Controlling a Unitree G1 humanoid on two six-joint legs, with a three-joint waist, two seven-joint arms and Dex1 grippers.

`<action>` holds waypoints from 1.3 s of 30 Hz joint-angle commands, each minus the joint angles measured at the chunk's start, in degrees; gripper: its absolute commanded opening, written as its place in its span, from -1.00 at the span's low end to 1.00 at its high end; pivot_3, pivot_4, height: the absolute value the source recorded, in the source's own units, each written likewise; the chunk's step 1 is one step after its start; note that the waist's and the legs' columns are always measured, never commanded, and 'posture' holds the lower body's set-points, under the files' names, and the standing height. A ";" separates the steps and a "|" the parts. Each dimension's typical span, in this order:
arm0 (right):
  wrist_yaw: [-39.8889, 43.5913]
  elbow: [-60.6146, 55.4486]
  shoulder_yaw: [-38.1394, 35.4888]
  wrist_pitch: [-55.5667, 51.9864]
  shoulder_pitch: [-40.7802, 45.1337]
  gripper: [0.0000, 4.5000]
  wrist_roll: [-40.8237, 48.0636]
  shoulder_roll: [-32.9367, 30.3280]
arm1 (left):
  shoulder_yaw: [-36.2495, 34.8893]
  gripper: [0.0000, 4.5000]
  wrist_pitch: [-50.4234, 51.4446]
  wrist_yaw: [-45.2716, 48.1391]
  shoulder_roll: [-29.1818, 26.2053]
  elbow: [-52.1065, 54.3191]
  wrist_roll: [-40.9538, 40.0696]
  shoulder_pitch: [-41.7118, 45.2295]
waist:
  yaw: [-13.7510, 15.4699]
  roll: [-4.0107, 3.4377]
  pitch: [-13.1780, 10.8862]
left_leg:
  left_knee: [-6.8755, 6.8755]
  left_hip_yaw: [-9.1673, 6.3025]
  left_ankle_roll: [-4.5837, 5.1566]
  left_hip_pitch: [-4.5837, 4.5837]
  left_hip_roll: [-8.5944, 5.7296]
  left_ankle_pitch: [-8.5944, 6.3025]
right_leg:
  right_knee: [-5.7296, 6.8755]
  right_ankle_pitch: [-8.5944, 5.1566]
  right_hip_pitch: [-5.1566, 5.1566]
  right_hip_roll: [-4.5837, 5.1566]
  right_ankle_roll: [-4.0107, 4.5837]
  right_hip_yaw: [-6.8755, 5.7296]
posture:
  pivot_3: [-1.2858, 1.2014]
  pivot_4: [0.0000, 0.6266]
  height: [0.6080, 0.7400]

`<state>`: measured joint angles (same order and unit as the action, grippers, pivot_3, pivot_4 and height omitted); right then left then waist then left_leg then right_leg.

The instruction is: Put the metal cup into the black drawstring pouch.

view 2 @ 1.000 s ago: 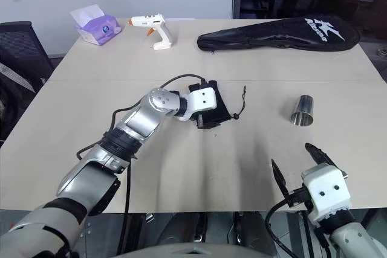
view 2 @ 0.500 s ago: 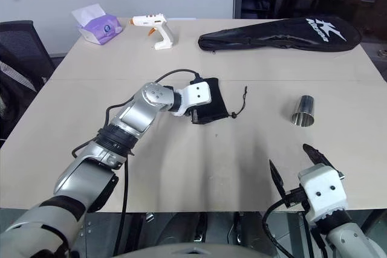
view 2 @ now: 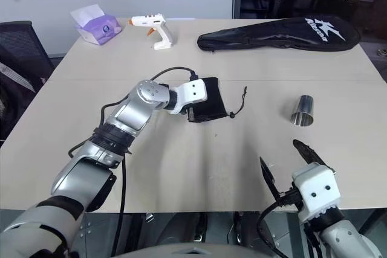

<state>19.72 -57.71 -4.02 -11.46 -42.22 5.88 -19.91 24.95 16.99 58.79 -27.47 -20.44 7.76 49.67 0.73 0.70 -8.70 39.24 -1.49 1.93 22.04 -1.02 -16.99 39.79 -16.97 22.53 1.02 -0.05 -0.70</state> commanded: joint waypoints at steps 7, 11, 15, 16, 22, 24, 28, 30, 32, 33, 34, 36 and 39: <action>-1.37 -2.29 1.96 -0.10 2.67 1.00 0.57 -1.15 | 0.04 0.96 -4.77 -3.49 1.19 -0.22 4.27 1.04 | 0.02 0.00 0.00 | 0.00 0.00 0.00 0.00 0.00 0.00 | 0.01 0.00 0.00 0.00 0.00 0.00 | 0.03 -0.52 1.00; -2.40 -2.29 1.36 -0.99 3.52 1.00 0.99 -1.45 | 0.13 0.46 -5.35 -2.66 2.36 -1.05 4.35 0.26 | 0.04 0.00 0.00 | 0.00 0.00 0.00 0.00 0.00 0.00 | 0.01 0.00 0.00 0.00 0.00 0.00 | 0.03 -0.52 1.00; -4.60 -2.29 -0.69 -3.38 4.12 1.00 0.30 -1.04 | -1.45 -0.44 -2.44 -0.93 3.62 -2.92 2.66 1.52 | 0.02 0.00 0.00 | 0.00 0.01 -0.01 -0.01 0.00 0.00 | 0.03 0.00 0.00 0.00 0.00 0.00 | 0.03 -0.52 1.00; -5.51 -2.29 -1.19 -4.14 4.28 1.00 -0.91 -0.78 | -2.13 -0.59 -1.07 -0.42 4.03 -3.33 1.84 1.95 | 0.01 0.01 0.00 | 0.00 0.01 -0.01 -0.01 0.00 0.01 | 0.03 0.00 0.00 0.00 0.00 0.00 | 0.03 -0.52 1.00; -10.87 1.10 -6.12 -21.30 10.43 1.00 -11.11 -2.91 | -6.97 -0.99 11.39 4.01 5.32 -2.62 -4.93 5.99 | -0.03 0.04 -0.01 | 0.13 0.00 -0.01 0.10 -0.01 0.01 | 0.07 0.01 0.07 -0.01 0.00 -0.01 | 0.03 -0.52 1.00; -10.12 4.88 -7.54 -22.72 13.59 1.00 -12.83 -5.39 | -7.96 -0.99 14.41 4.19 5.07 -1.85 -6.09 7.21 | 0.00 0.03 0.01 | 0.15 0.01 -0.01 0.12 -0.06 0.01 | 0.07 0.01 0.08 0.01 -0.01 -0.01 | 0.03 -0.52 1.00; -9.61 12.80 -8.32 -25.60 21.77 1.00 -13.69 -7.41 | -8.63 -0.99 16.74 3.09 4.64 1.00 -6.86 7.63 | -0.25 0.02 0.00 | 0.11 0.01 -0.02 0.05 -0.05 0.02 | 0.10 0.01 0.08 -0.01 0.00 0.01 | 0.03 -0.52 1.00; -9.26 16.83 -7.83 -25.07 25.69 1.00 -13.94 -8.17 | -9.10 -0.99 18.80 2.53 4.84 2.64 -7.67 7.70 | -0.22 0.02 0.00 | 0.10 0.00 -0.05 0.04 -0.05 0.04 | 0.13 0.01 0.09 -0.02 0.01 0.01 | 0.03 -0.52 1.00; -9.39 20.88 -7.68 -24.35 29.40 1.00 -14.03 -8.39 | -9.17 -0.99 20.01 2.12 4.67 4.10 -8.06 7.51 | -0.21 0.02 0.00 | 0.10 0.00 -0.05 0.06 -0.05 0.04 | 0.12 0.01 0.09 -0.01 0.01 0.01 | 0.03 -0.52 1.00; -9.32 22.78 -7.55 -23.83 31.04 1.00 -14.01 -8.52 | -9.24 -0.99 20.68 1.83 4.60 4.68 -8.31 7.35 | -0.18 0.02 0.00 | 0.10 0.01 -0.04 0.06 -0.05 0.04 | 0.12 0.01 0.09 -0.01 0.01 0.02 | 0.03 -0.52 1.00; -8.75 24.30 -7.34 -23.36 32.32 1.00 -13.67 -8.63 | -9.21 -0.99 20.97 1.48 4.47 5.11 -8.41 7.17 | -0.15 0.01 0.01 | 0.11 0.02 -0.04 0.06 -0.06 0.04 | 0.11 0.01 0.09 0.00 0.01 0.03 | 0.03 -0.52 1.00; -7.97 28.37 -6.79 -21.60 35.48 1.00 -13.27 -8.82 | -9.24 -0.99 21.85 0.75 4.13 6.49 -8.69 6.60 | -0.13 0.01 0.00 | 0.10 0.02 -0.04 0.07 -0.06 0.04 | 0.11 0.01 0.09 0.00 0.01 0.03 | 0.03 -0.52 1.00; -8.05 33.57 -6.06 -19.33 39.13 1.00 -13.63 -8.89 | -9.19 -0.99 23.32 0.06 3.59 8.73 -9.26 5.73 | -0.25 0.00 0.00 | 0.10 0.02 -0.04 0.05 -0.06 0.04 | 0.13 0.02 0.09 0.00 0.01 0.04 | 0.03 -0.52 1.00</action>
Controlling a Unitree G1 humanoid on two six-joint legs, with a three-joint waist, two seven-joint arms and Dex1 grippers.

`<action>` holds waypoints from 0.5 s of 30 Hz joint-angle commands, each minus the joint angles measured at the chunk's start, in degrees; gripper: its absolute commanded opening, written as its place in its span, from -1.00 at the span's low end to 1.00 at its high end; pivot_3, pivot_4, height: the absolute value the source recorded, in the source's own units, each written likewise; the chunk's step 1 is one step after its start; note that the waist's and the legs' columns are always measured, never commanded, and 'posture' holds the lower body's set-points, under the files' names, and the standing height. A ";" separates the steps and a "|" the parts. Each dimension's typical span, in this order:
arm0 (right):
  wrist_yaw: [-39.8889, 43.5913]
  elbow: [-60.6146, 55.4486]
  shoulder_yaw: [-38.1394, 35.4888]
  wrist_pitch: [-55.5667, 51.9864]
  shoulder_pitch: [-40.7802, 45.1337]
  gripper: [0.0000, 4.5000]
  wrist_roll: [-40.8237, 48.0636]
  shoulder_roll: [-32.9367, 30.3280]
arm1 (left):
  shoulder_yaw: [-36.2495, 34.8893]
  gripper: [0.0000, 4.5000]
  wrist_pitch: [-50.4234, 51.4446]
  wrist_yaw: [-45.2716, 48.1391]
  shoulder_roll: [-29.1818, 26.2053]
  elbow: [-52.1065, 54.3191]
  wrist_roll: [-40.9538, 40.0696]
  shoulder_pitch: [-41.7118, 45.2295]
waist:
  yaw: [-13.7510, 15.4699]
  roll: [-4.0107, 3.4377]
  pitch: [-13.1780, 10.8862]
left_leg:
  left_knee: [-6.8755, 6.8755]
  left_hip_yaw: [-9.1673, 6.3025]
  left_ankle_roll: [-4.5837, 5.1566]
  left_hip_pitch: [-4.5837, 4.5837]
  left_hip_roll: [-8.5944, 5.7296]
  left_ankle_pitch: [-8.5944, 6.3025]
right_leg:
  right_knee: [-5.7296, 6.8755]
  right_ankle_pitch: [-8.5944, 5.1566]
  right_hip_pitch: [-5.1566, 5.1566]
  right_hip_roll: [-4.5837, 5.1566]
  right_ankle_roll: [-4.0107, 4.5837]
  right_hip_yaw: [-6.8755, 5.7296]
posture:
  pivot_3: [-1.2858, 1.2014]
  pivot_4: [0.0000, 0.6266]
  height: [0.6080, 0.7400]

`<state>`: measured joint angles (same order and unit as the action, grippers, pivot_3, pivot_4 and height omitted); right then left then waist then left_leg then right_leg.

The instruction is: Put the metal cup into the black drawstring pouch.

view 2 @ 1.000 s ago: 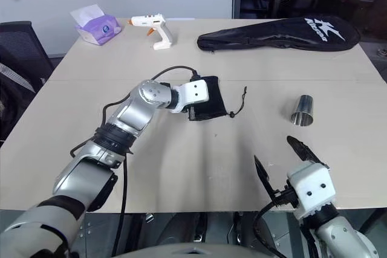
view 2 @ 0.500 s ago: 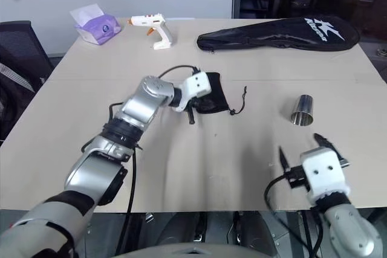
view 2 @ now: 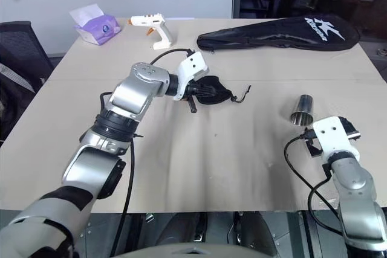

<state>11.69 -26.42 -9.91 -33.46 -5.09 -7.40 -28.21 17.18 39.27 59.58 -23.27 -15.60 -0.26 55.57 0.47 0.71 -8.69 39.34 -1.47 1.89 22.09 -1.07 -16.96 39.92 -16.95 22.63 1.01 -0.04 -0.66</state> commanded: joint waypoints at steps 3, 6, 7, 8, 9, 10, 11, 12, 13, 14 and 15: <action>0.62 7.29 1.06 6.12 5.41 0.69 -0.60 -1.12 | -1.69 -1.00 2.46 -1.11 -1.10 5.73 -1.81 -0.97 | 0.04 -0.01 -0.01 | -0.01 0.00 0.00 0.01 0.00 0.00 | -0.01 0.00 0.01 0.00 0.00 0.00 | 0.03 -0.52 1.00; 0.70 10.18 1.19 7.77 7.99 0.13 -0.46 -1.15 | -1.95 -1.00 3.33 -1.48 -1.45 6.36 -2.50 -1.01 | 0.00 -0.01 -0.01 | 0.00 0.01 0.00 0.01 0.00 0.00 | 0.00 0.00 0.01 0.01 0.00 0.02 | 0.03 -0.52 1.00; 0.72 11.35 1.17 8.37 8.79 -0.07 -0.35 -1.16 | -2.04 -1.00 3.54 -1.54 -1.51 6.52 -2.79 -0.95 | -0.01 -0.01 -0.01 | 0.00 0.01 0.00 0.01 0.00 0.00 | 0.00 0.00 0.01 0.00 0.00 0.01 | 0.03 -0.52 1.00; 0.81 12.29 1.14 8.98 9.36 -0.30 -0.16 -1.12 | -2.09 -1.00 3.72 -1.60 -1.56 6.66 -3.07 -0.91 | -0.01 -0.01 -0.01 | 0.00 0.01 0.00 0.01 0.00 0.00 | 0.00 0.00 0.01 0.00 0.00 0.02 | 0.03 -0.52 1.00; 0.97 12.96 1.15 9.57 9.73 -0.52 0.03 -1.06 | -2.12 -1.00 3.95 -1.68 -1.62 6.84 -3.37 -0.87 | -0.01 -0.01 -0.01 | 0.00 0.01 0.00 0.01 0.00 0.00 | 0.00 0.00 0.01 0.00 0.00 0.01 | 0.03 -0.52 1.00; 1.12 13.42 1.17 10.08 9.98 -0.76 0.23 -0.97 | -2.21 -1.00 4.24 -1.70 -1.63 6.93 -3.68 -0.84 | 0.06 -0.01 -0.01 | 0.00 0.00 0.00 0.01 0.00 0.00 | 0.00 0.00 0.01 0.00 0.00 0.01 | 0.03 -0.52 1.00; 1.53 13.76 1.00 10.71 10.16 -0.96 0.93 -0.67 | -2.29 -1.00 4.55 -1.62 -1.64 6.95 -4.01 -0.83 | 0.08 -0.01 -0.01 | 0.00 0.00 0.00 0.02 0.00 0.00 | 0.00 0.00 0.01 0.00 0.00 0.01 | 0.03 -0.52 1.00; 1.96 13.82 0.79 11.04 10.32 -0.98 1.57 -0.45 | -2.37 -1.00 4.84 -1.57 -1.62 6.87 -4.38 -0.80 | 0.06 -0.01 0.00 | 0.00 0.01 0.00 0.02 0.00 0.00 | 0.00 0.00 0.01 0.01 0.00 0.01 | 0.03 -0.52 1.00; 2.58 13.41 0.41 11.34 10.42 -0.98 2.49 -0.23 | -2.55 -1.00 5.40 -1.64 -1.46 6.61 -4.92 -0.70 | 0.06 -0.01 0.00 | 0.00 0.01 0.00 0.02 0.00 0.00 | -0.02 0.01 0.01 0.01 -0.01 0.01 | 0.03 -0.52 1.00; 3.15 12.82 0.08 11.62 10.42 -0.98 3.42 -0.01 | -2.72 -1.00 5.87 -1.69 -1.29 6.34 -5.45 -0.63 | 0.05 -0.01 -0.01 | 0.00 0.01 0.00 0.02 0.01 0.00 | -0.01 0.01 0.01 0.01 0.00 0.01 | 0.03 -0.52 1.00; 5.10 10.30 -0.74 11.04 10.21 -0.98 6.92 0.99 | -2.97 -1.00 6.76 -1.69 -0.96 6.02 -6.21 -0.43 | 0.05 -0.01 -0.01 | 0.00 0.01 0.00 0.02 0.01 0.00 | 0.00 0.01 0.01 0.01 0.00 0.01 | 0.03 -0.52 1.00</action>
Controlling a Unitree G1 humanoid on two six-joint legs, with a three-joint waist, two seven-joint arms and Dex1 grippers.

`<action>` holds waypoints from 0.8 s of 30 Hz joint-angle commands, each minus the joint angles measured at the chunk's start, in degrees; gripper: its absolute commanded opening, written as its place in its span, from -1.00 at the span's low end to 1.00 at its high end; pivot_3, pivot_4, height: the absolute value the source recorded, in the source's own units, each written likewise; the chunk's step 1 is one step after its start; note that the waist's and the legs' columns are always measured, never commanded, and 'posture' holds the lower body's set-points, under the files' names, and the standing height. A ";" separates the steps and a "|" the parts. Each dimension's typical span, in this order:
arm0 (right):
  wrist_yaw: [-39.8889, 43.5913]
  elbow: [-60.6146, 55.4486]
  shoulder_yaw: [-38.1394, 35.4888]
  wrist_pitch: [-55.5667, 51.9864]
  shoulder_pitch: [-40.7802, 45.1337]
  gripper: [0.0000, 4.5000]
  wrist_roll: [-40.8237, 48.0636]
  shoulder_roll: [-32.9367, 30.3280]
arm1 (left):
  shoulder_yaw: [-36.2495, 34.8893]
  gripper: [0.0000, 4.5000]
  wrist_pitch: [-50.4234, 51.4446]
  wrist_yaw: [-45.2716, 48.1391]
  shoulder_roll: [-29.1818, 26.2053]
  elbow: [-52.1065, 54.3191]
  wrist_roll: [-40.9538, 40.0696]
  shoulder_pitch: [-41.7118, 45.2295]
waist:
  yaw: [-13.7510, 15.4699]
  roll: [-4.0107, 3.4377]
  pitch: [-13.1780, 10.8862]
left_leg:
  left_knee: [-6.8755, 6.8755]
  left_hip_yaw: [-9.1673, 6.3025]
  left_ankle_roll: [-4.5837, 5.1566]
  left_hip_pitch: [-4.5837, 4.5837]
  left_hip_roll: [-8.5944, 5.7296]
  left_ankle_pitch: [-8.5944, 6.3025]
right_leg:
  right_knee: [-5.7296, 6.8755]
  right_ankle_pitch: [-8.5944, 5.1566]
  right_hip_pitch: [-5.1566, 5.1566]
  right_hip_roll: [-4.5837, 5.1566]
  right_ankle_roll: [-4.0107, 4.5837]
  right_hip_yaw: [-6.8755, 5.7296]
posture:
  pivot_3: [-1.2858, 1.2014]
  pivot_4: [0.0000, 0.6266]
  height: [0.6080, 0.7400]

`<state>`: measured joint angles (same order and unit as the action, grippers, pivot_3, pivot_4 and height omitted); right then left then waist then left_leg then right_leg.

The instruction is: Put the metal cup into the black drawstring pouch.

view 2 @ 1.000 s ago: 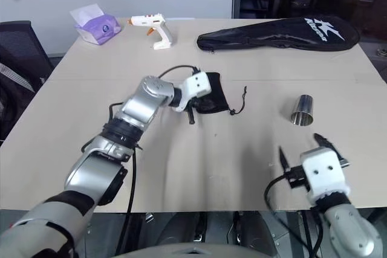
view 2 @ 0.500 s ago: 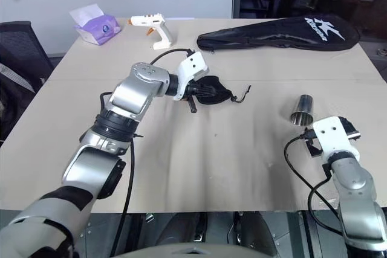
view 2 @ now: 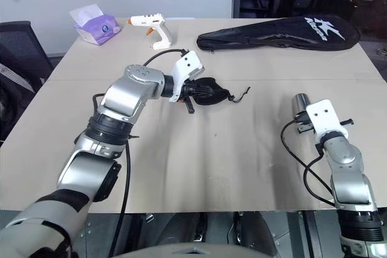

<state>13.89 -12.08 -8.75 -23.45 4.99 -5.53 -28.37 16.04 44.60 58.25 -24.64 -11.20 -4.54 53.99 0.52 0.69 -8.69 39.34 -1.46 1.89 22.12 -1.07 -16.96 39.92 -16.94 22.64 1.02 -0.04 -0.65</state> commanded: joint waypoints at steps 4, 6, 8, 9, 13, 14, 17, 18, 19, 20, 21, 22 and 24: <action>10.17 -17.76 -0.82 -2.65 0.18 -0.98 18.75 5.05 | -2.31 -1.00 4.96 -0.33 1.80 0.65 -4.45 2.63 | -0.34 -0.03 -0.02 | -0.01 -0.01 0.00 0.02 0.03 0.00 | 0.04 0.00 0.05 -0.02 0.00 0.00 | 0.03 -0.52 1.00; 10.12 -21.79 2.51 -4.45 0.77 -0.98 20.00 6.35 | -1.82 -1.00 5.62 -0.80 2.46 0.54 -4.75 2.92 | -0.60 -0.03 -0.02 | 0.00 -0.02 0.00 0.07 0.03 0.00 | 0.04 0.01 0.07 -0.02 -0.01 0.00 | 0.03 -0.52 1.00; 8.58 -23.32 6.77 -5.23 1.65 -0.98 18.12 7.50 | -1.32 -1.00 6.07 -1.24 3.18 0.56 -5.20 2.96 | -0.99 -0.02 -0.01 | 0.01 -0.02 0.00 0.07 0.02 0.00 | 0.02 0.01 0.07 -0.01 -0.02 0.00 | 0.03 -0.52 1.00; 7.63 -23.29 8.74 -5.34 2.01 -0.98 17.02 8.31 | -1.07 -1.00 6.07 -1.35 3.45 0.64 -5.35 2.90 | -1.06 -0.02 -0.01 | 0.02 -0.03 0.01 0.05 0.01 0.00 | 0.02 0.01 0.07 0.00 -0.02 0.00 | 0.03 -0.52 1.00; 4.14 -20.10 14.55 -3.29 2.89 -0.98 12.31 11.30 | -0.93 -1.00 7.45 -1.74 4.22 1.21 -6.35 2.84 | -1.15 -0.02 -0.02 | 0.02 -0.04 0.00 0.06 0.00 0.00 | 0.03 0.01 0.09 0.00 -0.02 0.00 | 0.03 -0.52 1.00; 3.55 -19.55 15.25 -2.90 2.95 -0.98 11.78 12.07 | -1.14 -1.00 8.24 -1.97 4.43 1.39 -6.72 2.87 | -1.15 -0.02 -0.02 | 0.02 -0.02 0.00 0.07 0.00 0.00 | 0.03 0.01 0.11 0.01 -0.02 0.00 | 0.03 -0.52 1.00; 2.75 -18.16 16.67 -1.84 2.24 -0.98 10.13 12.84 | -1.82 -1.00 10.26 -2.60 4.74 1.60 -7.63 3.22 | -1.16 -0.02 -0.02 | 0.02 -0.02 0.00 0.07 0.00 0.00 | 0.03 0.01 0.12 0.01 -0.02 0.00 | 0.03 -0.52 1.00; 2.91 -17.78 17.28 -1.16 1.63 -0.98 9.30 12.58 | -1.86 -1.00 10.52 -2.72 4.66 1.58 -7.77 3.30 | -1.16 -0.02 -0.02 | 0.02 -0.03 0.00 0.08 0.00 0.00 | 0.03 0.01 0.12 0.01 -0.02 0.00 | 0.03 -0.52 1.00; 2.96 -17.48 17.46 -0.86 1.26 -0.98 9.20 12.72 | -1.90 -1.00 10.79 -2.82 4.59 1.39 -7.92 3.48 | -1.15 -0.02 -0.02 | 0.02 -0.03 0.00 0.08 0.00 0.00 | 0.03 0.01 0.12 0.01 -0.02 0.00 | 0.03 -0.52 1.00; 3.02 -17.32 17.46 -0.68 1.05 -0.98 9.36 12.96 | -1.91 -1.00 11.00 -2.96 4.54 1.25 -8.06 3.59 | -1.15 -0.02 -0.02 | 0.02 -0.03 0.00 0.08 0.00 0.00 | 0.03 0.01 0.12 0.01 -0.02 0.00 | 0.03 -0.52 1.00; 3.20 -17.15 17.67 -0.37 0.90 -0.98 9.15 12.88 | -1.93 -1.00 11.16 -3.14 4.52 1.19 -8.20 3.68 | -1.17 -0.02 -0.02 | 0.02 -0.03 0.00 0.08 0.00 0.00 | 0.03 0.01 0.12 0.01 -0.02 0.00 | 0.03 -0.52 1.00; 3.40 -16.95 17.93 0.00 0.80 -0.98 8.90 12.79 | -1.99 -1.00 11.39 -3.30 4.53 1.19 -8.37 3.77 | -1.17 -0.02 -0.02 | 0.02 -0.03 0.00 0.08 0.00 0.00 | 0.03 0.01 0.12 0.01 -0.02 0.00 | 0.03 -0.52 1.00; 3.60 -16.64 18.14 0.49 0.79 -0.98 8.46 12.76 | -2.27 -1.00 11.84 -3.89 4.60 0.96 -8.62 4.01 | -1.19 -0.02 -0.02 | 0.02 -0.03 -0.01 0.07 0.00 0.00 | 0.03 0.01 0.12 0.01 -0.02 0.00 | 0.03 -0.52 1.00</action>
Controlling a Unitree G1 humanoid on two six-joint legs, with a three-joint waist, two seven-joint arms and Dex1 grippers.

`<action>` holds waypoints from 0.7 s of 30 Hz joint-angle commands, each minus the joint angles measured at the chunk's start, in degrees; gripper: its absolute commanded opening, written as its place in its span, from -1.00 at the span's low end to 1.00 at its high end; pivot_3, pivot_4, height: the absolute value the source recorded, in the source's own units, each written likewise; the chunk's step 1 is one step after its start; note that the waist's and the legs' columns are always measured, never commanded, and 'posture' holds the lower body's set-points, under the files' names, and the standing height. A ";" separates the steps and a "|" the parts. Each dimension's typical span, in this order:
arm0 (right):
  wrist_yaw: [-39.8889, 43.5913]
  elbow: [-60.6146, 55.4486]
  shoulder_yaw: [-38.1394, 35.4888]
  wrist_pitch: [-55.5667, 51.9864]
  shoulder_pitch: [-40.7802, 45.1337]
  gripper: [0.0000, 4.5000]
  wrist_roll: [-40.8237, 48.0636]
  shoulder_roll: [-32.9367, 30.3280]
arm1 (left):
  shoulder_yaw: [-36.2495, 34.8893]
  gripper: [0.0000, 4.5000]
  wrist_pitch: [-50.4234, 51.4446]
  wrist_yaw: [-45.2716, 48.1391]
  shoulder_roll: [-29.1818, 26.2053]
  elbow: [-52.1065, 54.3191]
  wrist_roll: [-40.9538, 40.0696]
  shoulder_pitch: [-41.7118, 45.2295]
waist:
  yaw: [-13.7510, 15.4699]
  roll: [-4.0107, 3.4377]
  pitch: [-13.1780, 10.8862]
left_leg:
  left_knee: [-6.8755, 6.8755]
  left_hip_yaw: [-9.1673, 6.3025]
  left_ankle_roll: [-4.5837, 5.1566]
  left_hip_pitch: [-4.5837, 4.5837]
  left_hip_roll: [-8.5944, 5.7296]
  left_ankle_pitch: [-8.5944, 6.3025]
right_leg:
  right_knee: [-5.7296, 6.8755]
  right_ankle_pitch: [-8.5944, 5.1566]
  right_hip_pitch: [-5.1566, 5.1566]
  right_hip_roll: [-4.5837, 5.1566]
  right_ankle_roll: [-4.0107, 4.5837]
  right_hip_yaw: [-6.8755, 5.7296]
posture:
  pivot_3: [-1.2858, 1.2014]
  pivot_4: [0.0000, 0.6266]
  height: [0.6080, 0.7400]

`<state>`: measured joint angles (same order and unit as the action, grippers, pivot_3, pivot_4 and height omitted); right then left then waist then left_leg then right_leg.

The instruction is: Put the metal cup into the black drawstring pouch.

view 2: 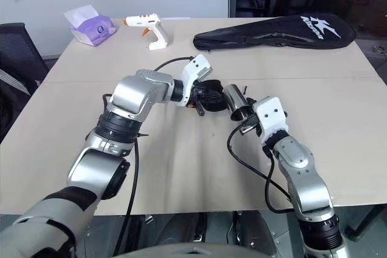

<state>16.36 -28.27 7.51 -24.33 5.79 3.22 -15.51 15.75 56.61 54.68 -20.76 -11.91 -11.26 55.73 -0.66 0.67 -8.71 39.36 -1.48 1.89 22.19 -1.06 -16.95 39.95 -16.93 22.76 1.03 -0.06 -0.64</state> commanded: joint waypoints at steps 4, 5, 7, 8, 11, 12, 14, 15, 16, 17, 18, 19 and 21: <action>0.30 -0.72 0.58 1.33 -0.18 -0.98 -0.03 0.82 | -2.34 -1.00 0.71 -1.52 0.31 0.58 -1.79 2.81 | -0.04 0.00 0.00 | -0.01 0.00 0.00 -0.01 0.00 0.00 | 0.00 0.00 0.00 0.00 0.00 0.00 | 0.03 -0.52 1.00; 0.23 -0.85 0.39 1.41 -0.28 -0.98 0.04 0.95 | -2.26 -1.00 0.82 -1.70 0.17 0.42 -1.68 2.79 | -0.04 0.00 0.00 | 0.00 0.00 0.00 0.00 0.00 0.00 | 0.00 0.00 0.00 0.00 0.00 0.00 | 0.03 -0.52 1.00; 0.10 -0.94 0.34 1.52 -0.31 -0.98 0.04 1.21 | -2.16 -1.00 0.80 -1.90 -0.02 0.21 -1.57 2.74 | -0.03 0.00 0.00 | 0.00 0.00 0.00 0.00 0.00 0.00 | 0.00 0.00 0.00 0.00 0.00 0.00 | 0.03 -0.52 1.00; 0.06 -1.01 0.33 1.74 -0.41 -0.98 0.12 1.40 | -2.09 -1.00 0.83 -2.05 -0.04 0.19 -1.48 2.67 | -0.03 0.00 0.00 | 0.00 0.00 0.00 0.00 0.00 0.00 | 0.00 0.00 0.00 0.00 0.00 0.00 | 0.03 -0.52 1.00; 0.52 -1.23 0.57 2.88 -1.11 -0.98 0.66 1.97 | -2.17 -1.00 1.91 -2.79 0.31 0.39 -1.73 2.61 | -0.02 0.00 0.00 | 0.00 0.00 0.00 0.00 0.00 0.00 | 0.00 0.00 0.00 0.00 0.00 0.00 | 0.03 -0.52 1.00; 0.75 -0.94 0.88 3.44 -1.22 -0.98 0.49 1.92 | -2.24 -1.00 2.13 -2.95 0.46 0.17 -1.85 2.69 | -0.02 0.00 0.00 | 0.00 0.00 0.00 0.00 0.00 0.00 | 0.00 0.00 0.00 0.00 0.00 0.00 | 0.03 -0.52 1.00; 0.86 0.44 1.55 4.28 -1.02 -0.98 -0.26 1.96 | -2.36 -1.00 2.27 -2.99 0.59 -0.45 -2.10 2.90 | -0.04 0.00 0.00 | 0.00 0.00 0.00 0.00 0.00 0.00 | 0.00 0.00 0.00 0.00 0.00 0.00 | 0.03 -0.52 1.00; 1.05 1.70 2.14 4.94 -0.75 -0.98 -0.91 1.82 | -2.47 -1.00 2.40 -2.95 0.71 -0.63 -2.29 2.99 | -0.07 0.00 0.00 | 0.00 0.00 0.00 0.00 0.00 0.00 | 0.00 0.00 0.00 0.00 0.00 0.00 | 0.03 -0.52 1.00; 1.20 2.76 2.67 5.44 -0.47 -0.98 -1.46 1.71 | -2.57 -1.00 2.46 -2.93 0.78 -0.81 -2.44 3.08 | -0.08 0.00 0.00 | 0.00 0.01 0.00 -0.02 0.00 0.00 | 0.01 0.00 0.00 0.00 0.00 0.00 | 0.03 -0.52 1.00; 1.34 3.78 3.11 5.97 -0.21 -0.98 -1.88 1.66 | -2.82 -1.00 2.57 -2.99 0.95 -0.94 -2.73 3.14 | -0.09 0.00 0.00 | -0.01 0.01 0.00 -0.02 0.00 0.00 | 0.00 0.00 0.00 0.00 0.00 0.00 | 0.03 -0.52 1.00; 1.37 4.78 3.42 6.28 0.01 -0.98 -2.14 1.73 | -3.03 -1.00 2.70 -3.03 1.05 -1.03 -3.01 3.19 | -0.08 0.00 0.00 | -0.01 0.01 -0.01 -0.03 0.00 0.00 | 0.01 0.00 0.00 0.00 0.00 0.00 | 0.03 -0.52 1.00; 1.49 5.64 3.68 6.49 0.16 -0.98 -2.36 1.69 | -3.02 -1.00 2.57 -3.01 1.00 -1.05 -3.11 3.21 | -0.08 0.00 0.00 | -0.01 0.01 -0.01 -0.02 0.00 0.00 | 0.01 0.00 0.00 0.00 0.00 0.00 | 0.03 -0.52 1.00; 1.68 6.74 3.83 6.88 0.22 -0.98 -2.57 1.67 | -2.89 -1.00 2.41 -2.95 0.76 -0.91 -3.33 3.13 | -0.08 0.00 0.00 | 0.00 0.01 -0.01 -0.01 0.00 0.00 | 0.00 0.00 0.00 0.00 0.00 0.00 | 0.03 -0.52 1.00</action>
<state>17.62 -20.82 11.29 -19.54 5.24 0.77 -13.93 13.77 59.39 51.32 -19.75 -14.17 -13.68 57.26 -0.73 0.67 -8.71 39.35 -1.48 1.88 22.18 -1.06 -16.95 39.95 -16.93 22.77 1.03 -0.06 -0.64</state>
